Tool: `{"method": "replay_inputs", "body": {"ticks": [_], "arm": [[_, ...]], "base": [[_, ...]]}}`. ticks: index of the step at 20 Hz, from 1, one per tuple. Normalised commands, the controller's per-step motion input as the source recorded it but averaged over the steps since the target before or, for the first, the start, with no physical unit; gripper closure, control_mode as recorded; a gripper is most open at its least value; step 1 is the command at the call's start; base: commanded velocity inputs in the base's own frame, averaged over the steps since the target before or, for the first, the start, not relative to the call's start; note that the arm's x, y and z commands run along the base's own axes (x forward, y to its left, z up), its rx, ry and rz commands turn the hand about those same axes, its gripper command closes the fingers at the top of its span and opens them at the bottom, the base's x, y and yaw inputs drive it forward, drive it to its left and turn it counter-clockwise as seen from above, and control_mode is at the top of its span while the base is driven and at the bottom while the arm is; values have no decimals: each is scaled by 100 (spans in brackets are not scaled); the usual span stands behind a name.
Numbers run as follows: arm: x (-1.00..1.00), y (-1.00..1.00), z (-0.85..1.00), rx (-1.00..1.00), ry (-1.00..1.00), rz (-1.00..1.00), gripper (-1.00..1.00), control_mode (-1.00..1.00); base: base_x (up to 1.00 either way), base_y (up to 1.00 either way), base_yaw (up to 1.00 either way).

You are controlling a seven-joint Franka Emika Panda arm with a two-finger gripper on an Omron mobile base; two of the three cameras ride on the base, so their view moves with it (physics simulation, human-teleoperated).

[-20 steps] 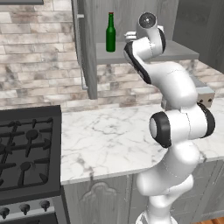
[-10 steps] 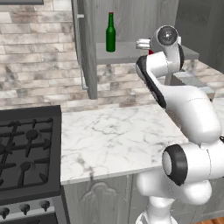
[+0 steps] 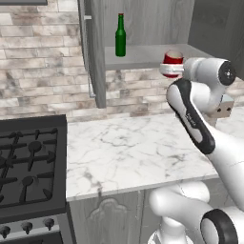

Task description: Open the cabinet directly in front. Then move the beer and the mug to the dining counter with the jar on it.

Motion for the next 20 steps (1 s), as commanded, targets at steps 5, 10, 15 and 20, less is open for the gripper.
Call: {"method": "replay_inputs", "body": {"ticks": [5,10,15,20], "arm": [[-100,9,-26,-4,0,39,100,-100],[-28,3,-3,0,-1,8,100,-100],[-25,0,-2,0,0,1,100,-100],[0,0,0,0,0,0,100,100]], "base": [[0,0,0],[0,0,0],[0,0,0],[-98,6,24]]}}
